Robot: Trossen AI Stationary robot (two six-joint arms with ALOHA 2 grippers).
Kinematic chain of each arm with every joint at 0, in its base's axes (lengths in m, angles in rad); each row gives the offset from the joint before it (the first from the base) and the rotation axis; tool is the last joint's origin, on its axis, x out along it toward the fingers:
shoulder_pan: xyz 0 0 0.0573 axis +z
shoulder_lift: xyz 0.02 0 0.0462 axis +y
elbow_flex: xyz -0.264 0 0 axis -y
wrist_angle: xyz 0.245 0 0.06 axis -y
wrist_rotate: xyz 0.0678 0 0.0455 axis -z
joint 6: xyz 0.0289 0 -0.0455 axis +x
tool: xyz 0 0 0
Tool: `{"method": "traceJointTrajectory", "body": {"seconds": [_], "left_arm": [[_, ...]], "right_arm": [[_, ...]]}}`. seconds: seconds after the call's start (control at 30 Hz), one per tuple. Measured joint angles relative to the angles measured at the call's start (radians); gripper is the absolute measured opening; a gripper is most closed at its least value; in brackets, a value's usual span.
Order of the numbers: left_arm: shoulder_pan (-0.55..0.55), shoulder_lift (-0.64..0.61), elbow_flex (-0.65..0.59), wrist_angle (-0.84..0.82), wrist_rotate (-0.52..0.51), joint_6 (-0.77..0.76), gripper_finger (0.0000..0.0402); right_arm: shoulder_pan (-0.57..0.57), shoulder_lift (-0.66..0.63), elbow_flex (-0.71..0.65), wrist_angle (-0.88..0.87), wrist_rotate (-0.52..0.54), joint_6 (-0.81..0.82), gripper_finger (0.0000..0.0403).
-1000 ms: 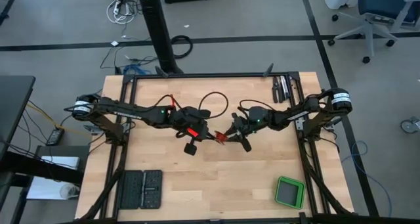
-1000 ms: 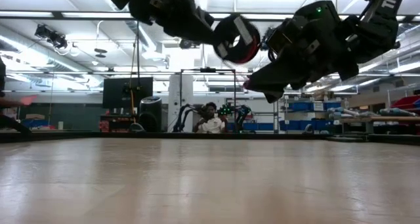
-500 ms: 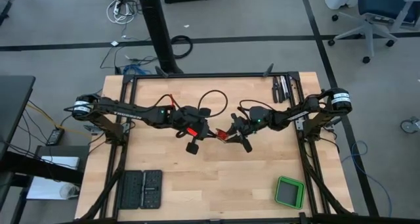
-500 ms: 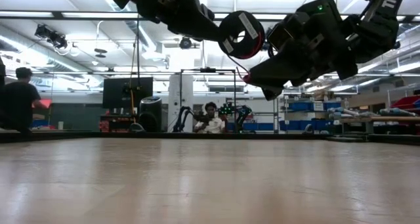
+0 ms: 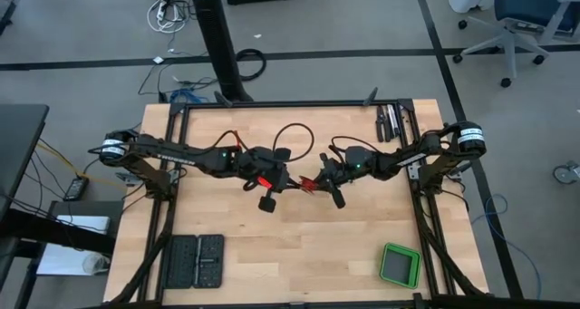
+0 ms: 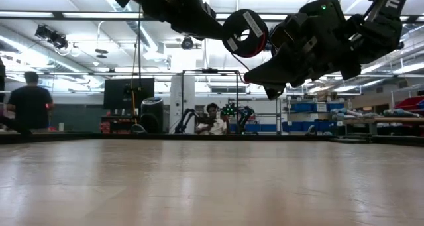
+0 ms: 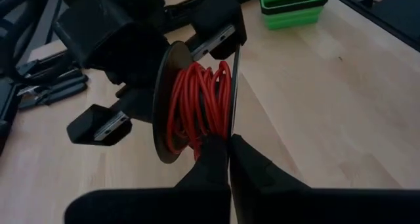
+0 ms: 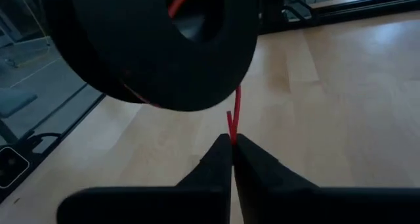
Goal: Coil cords
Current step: Uncoil the red wire cable from the black spool
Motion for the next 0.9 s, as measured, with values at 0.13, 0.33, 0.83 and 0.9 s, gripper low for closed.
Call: {"method": "traceJointTrajectory", "body": {"seconds": [0.13, 0.33, 0.83, 0.9], "left_arm": [[0.0, 0.0, 0.0, -0.003, 0.03, -0.024, 0.0], [0.001, 0.0, 0.0, -0.006, 0.11, -0.023, 0.0], [0.0, 0.045, 0.0, -0.025, 0.121, -0.08, 0.0], [0.0, 0.051, -0.002, -0.033, 0.104, -0.086, 0.0]], "right_arm": [[-0.012, 0.0, -0.017, -0.004, 0.003, -0.022, 0.0004], [-0.056, 0.0, -0.011, 0.014, -0.031, -0.076, 0.0002], [-0.149, 0.0, 0.119, -0.026, -0.085, -0.226, 0.0001], [-0.152, 0.0, 0.132, -0.028, -0.096, -0.226, 0.0]]}}
